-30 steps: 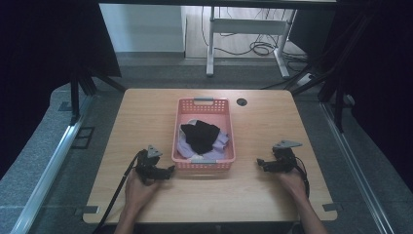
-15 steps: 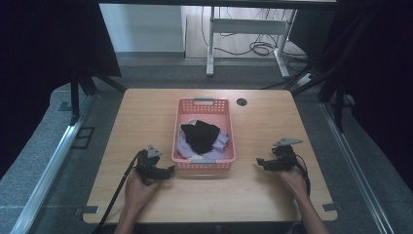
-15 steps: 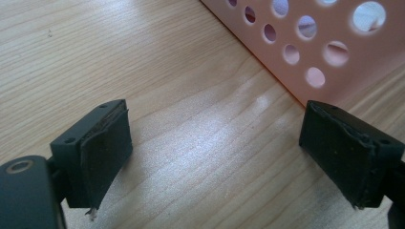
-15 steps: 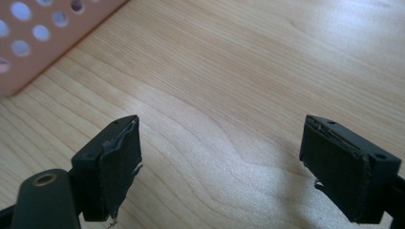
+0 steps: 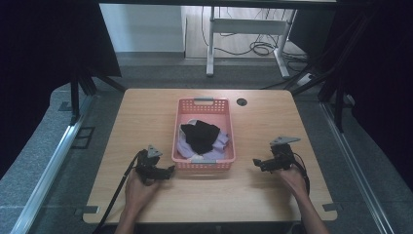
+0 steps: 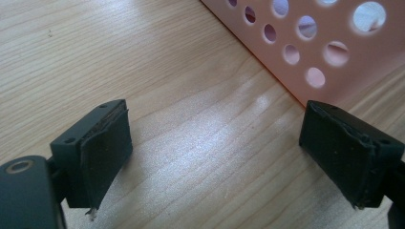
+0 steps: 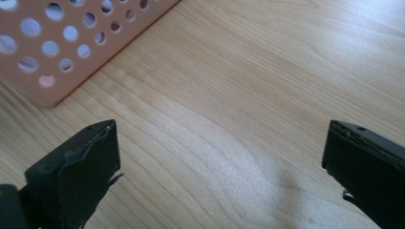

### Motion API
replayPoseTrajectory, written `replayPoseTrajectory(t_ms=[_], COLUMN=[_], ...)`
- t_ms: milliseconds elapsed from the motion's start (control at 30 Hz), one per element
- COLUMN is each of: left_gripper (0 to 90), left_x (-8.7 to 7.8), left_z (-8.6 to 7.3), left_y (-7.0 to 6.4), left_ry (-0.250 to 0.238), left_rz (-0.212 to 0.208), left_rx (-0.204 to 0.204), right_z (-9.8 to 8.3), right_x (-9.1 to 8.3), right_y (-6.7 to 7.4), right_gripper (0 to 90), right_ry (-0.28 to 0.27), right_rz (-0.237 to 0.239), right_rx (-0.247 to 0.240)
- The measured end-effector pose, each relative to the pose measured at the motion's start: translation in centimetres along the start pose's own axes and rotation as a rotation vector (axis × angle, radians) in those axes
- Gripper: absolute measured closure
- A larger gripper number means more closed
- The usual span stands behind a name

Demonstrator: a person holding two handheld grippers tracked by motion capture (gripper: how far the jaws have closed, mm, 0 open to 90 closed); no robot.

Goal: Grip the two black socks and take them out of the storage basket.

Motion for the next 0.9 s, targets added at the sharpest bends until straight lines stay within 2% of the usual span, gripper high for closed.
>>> replayPoseTrajectory(t_ms=[267,400,667,900], left_gripper=[10.3,10.3,10.3,10.3], left_x=[0.0,0.0,0.0,0.0], left_z=[0.0,0.0,0.0,0.0], left_y=[0.0,0.0,0.0,0.0], left_ry=[0.002,0.003,0.003,0.003], left_rz=[-0.001,-0.001,-0.001,-0.001], left_rx=[0.004,0.005,0.005,0.004], right_z=[1.9,2.8,5.1,6.9], right_x=[-0.8,-0.9,-1.0,-1.1], right_y=[0.8,1.0,1.5,1.7], right_gripper=[0.0,0.0,0.0,0.0], right_ry=[-0.067,-0.070,-0.054,-0.036], right_rz=[0.042,0.077,0.103,0.106], right_rx=[-0.018,0.011,-0.013,-0.010])
Point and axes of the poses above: each handheld gripper's, and its own axes: x roughly forward along the jaws, z roughly out of its top, y roughly to its left, the point moved 4 cm from there along x, roughly forward along the jaws, and after that the axes turned 12 degrees about z, right-handed, at the moved point
